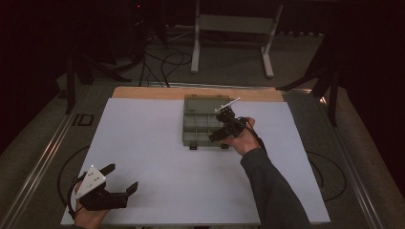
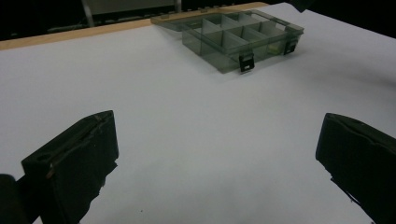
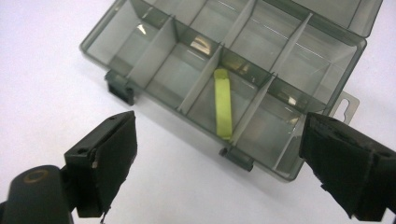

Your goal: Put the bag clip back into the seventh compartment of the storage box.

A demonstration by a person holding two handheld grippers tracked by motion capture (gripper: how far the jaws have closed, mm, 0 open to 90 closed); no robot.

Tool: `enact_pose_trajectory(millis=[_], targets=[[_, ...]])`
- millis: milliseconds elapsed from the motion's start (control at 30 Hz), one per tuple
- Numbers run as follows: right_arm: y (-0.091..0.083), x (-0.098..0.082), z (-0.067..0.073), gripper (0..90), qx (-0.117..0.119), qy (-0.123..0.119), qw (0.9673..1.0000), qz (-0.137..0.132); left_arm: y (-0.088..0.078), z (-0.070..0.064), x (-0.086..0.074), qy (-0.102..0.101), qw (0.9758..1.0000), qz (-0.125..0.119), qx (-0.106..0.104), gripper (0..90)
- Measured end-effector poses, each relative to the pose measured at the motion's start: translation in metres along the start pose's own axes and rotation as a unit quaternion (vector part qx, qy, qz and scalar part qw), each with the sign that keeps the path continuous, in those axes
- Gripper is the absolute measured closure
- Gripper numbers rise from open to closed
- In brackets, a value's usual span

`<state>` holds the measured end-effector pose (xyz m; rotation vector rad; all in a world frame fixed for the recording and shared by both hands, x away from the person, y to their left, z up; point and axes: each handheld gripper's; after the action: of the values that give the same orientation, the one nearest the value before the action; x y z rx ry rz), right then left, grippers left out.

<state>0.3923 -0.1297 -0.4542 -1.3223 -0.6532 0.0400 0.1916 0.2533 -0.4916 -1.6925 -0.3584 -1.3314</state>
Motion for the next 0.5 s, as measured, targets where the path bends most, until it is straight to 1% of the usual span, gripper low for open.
enact_pose_trajectory(millis=[133,167,367,400,467,500], targets=[[-0.005,-0.007,0.002,11.1,0.001,-0.008,0.9999,-0.008,0.000,0.000,0.000,-0.001,1.0000,-0.001,0.000,0.2],[-0.010,-0.013,0.002,11.1,0.003,-0.015,0.9998,-0.016,0.000,0.000,0.000,0.000,1.0000,0.000,-0.001,0.2],[-0.016,-0.023,0.004,10.6,0.013,-0.026,0.9993,-0.023,0.001,0.000,0.000,0.000,1.0000,0.000,-0.001,0.2],[-0.019,-0.034,0.006,10.5,0.019,-0.037,0.9985,-0.034,0.001,-0.001,0.000,0.000,1.0000,0.000,-0.001,0.3],[-0.021,-0.041,0.006,10.6,0.026,-0.040,0.9980,-0.042,0.001,-0.001,0.000,0.000,1.0000,-0.001,-0.001,0.2],[-0.023,-0.046,0.007,10.6,0.026,-0.041,0.9977,-0.048,0.001,-0.001,0.000,-0.001,1.0000,-0.001,-0.001,0.2]])
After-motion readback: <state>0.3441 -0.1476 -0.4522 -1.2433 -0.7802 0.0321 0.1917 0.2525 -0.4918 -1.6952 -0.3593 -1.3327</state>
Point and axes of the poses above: each handheld gripper's, and its own axes: y roughly forward along the jaws, x roughly out of its top, z roughly to its left, and after that the axes turned 6 degrees about y, right-handed
